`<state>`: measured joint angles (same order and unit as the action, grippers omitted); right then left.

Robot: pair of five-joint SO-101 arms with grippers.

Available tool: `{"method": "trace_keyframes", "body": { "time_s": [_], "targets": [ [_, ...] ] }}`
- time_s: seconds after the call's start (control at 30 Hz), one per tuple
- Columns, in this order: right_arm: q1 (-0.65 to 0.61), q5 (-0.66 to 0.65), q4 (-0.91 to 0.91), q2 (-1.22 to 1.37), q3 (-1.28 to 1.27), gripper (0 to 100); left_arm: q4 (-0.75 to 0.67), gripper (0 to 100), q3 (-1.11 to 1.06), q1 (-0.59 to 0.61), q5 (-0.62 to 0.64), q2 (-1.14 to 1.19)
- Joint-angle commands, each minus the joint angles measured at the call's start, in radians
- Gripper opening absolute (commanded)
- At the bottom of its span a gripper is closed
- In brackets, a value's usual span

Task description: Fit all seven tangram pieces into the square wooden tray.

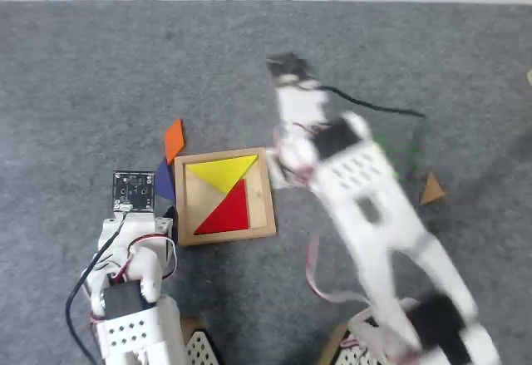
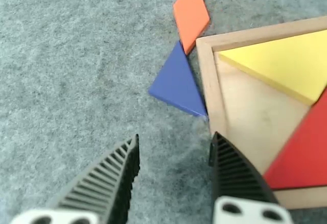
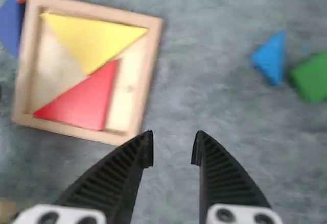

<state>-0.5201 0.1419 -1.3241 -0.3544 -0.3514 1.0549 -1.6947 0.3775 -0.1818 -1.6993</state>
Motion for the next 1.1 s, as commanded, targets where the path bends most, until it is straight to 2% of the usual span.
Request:
{"method": "trace_keyframes", "body": {
  "time_s": [0.0, 0.07, 0.17, 0.47, 0.67, 0.93, 1.0, 1.07],
  "targets": [
    [0.140, -0.213, 0.268, -0.303, -0.420, 13.7, 0.003, 22, 0.005, -0.002, -0.008, -0.011],
    [0.191, -0.304, 0.407, -0.386, -0.589, 13.7, 0.003, 22, 0.005, -0.002, -0.008, -0.011],
    [0.202, -0.313, 0.503, -0.427, -0.730, 13.9, 0.003, 22, 0.005, -0.002, -0.008, -0.011],
    [0.191, -0.304, 0.501, -0.427, -0.786, 14.0, 0.003, 22, 0.005, -0.009, -0.006, -0.014],
    [0.183, -0.311, 0.503, -0.427, -0.783, 14.0, 0.086, 22, 0.005, -0.106, -0.012, -0.018],
    [0.125, -0.311, 0.501, -0.427, -0.787, 14.0, 0.094, 22, 0.008, -0.127, -0.012, -0.018],
    [0.125, -0.311, 0.506, -0.427, -0.787, 14.0, 0.097, 22, 0.008, -0.104, -0.012, -0.018],
    [0.125, -0.308, 0.530, -0.426, -0.787, 14.0, 0.137, 22, 0.016, -0.005, -0.012, -0.018]
  ]
}}
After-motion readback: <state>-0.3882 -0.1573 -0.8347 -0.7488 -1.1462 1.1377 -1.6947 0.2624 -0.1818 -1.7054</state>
